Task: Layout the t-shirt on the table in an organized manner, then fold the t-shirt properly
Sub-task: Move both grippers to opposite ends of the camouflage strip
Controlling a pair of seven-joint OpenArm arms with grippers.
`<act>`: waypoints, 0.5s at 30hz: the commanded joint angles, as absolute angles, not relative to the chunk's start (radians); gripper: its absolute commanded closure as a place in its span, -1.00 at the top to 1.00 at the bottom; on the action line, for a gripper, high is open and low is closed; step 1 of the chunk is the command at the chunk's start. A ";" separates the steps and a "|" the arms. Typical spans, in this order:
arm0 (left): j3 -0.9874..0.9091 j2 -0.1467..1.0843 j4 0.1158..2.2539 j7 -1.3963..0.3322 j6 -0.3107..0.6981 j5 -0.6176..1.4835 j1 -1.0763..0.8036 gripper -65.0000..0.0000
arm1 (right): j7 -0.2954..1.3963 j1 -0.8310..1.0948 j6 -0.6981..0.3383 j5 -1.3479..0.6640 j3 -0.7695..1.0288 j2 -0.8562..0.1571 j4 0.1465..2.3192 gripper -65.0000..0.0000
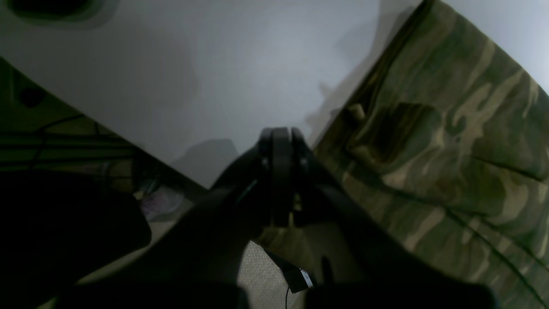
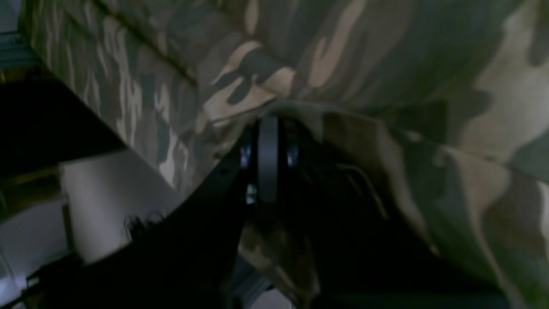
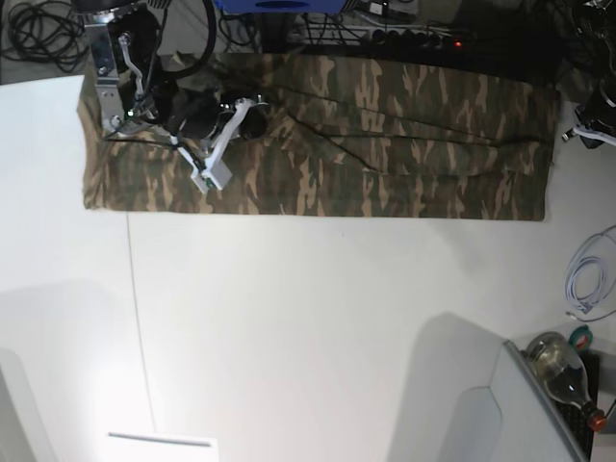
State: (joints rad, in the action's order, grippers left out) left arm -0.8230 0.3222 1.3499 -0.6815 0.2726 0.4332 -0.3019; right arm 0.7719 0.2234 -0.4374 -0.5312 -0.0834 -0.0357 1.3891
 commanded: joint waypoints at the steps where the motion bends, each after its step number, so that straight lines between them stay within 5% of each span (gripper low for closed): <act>1: -0.826 0.348 1.369 -0.665 0.272 0.437 -0.303 -1.00 | 0.763 0.234 -0.447 -0.550 -0.074 -0.039 1.457 -0.95; 7: -0.820 0.340 1.408 -0.665 0.272 0.438 -0.303 -1.00 | 0.814 0.386 -0.446 -0.539 0.114 -0.070 1.802 -0.95; 15: -0.575 0.334 1.372 -0.650 0.271 0.437 -0.288 -1.00 | 0.788 0.323 -0.450 -0.433 0.346 -0.113 1.563 -0.95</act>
State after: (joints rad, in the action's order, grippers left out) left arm -0.5606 0.3096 1.3636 -0.6655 0.2852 0.4404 -0.2863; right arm 0.8005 0.3317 -0.4438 -0.4149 0.3470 -0.1085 1.5433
